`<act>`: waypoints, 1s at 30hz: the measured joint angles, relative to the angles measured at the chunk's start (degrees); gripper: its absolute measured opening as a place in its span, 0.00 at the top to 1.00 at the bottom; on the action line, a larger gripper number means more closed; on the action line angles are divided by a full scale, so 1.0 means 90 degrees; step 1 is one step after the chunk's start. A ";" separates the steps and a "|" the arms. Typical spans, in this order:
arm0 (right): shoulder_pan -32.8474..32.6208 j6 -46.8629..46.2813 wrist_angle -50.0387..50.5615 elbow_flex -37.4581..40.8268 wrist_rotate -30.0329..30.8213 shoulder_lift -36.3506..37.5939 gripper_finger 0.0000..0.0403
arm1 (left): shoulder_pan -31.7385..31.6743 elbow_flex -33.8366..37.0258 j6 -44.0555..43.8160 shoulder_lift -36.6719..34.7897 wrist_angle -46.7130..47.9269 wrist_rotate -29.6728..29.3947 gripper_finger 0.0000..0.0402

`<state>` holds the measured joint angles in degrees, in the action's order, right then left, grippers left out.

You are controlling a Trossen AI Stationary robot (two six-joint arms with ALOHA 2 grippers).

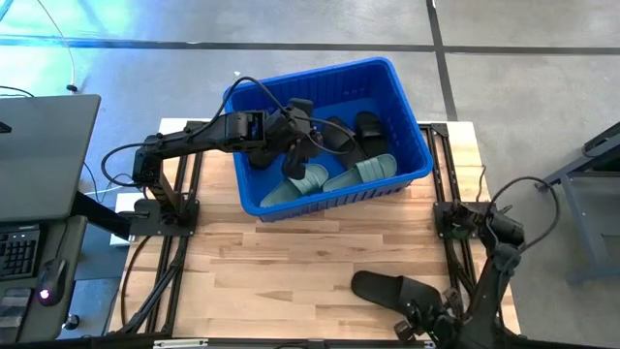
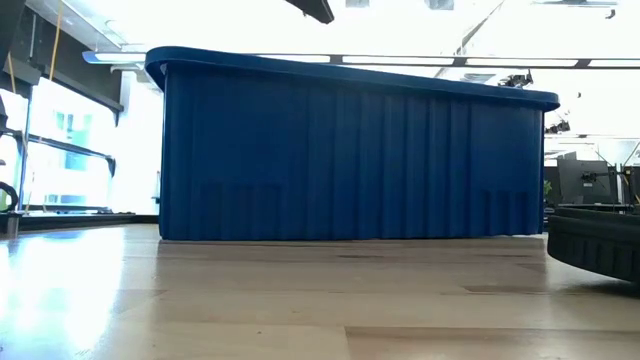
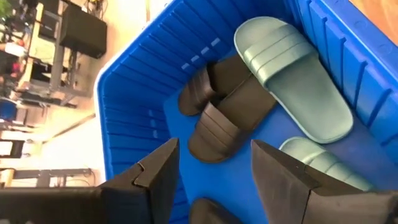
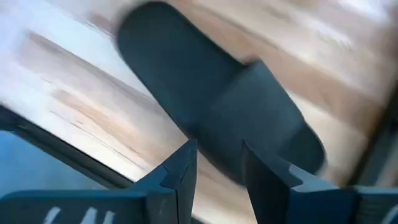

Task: Pick and place slides into bin
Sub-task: Put the black slide into the blue bin

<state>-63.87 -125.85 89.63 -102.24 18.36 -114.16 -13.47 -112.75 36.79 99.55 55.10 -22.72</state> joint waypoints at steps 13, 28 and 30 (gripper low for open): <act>-0.0896 -0.0797 -0.0439 0.0000 -0.0266 -0.0290 0.72 | 0.0005 0.0000 -0.0175 0.0000 0.0288 0.0199 0.54; -0.1017 -0.1006 -0.0310 0.0000 -0.0091 -0.1226 0.72 | 0.0000 0.0000 -0.0315 0.0000 0.0283 0.0340 0.54; -0.0989 -0.1039 -0.0317 0.0000 -0.0249 -0.1301 0.72 | 0.0000 0.0000 -0.0312 0.0000 0.0281 0.0340 0.54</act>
<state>-72.77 -135.20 86.78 -102.24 16.12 -125.86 -13.47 -112.75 33.98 99.55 57.63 -19.66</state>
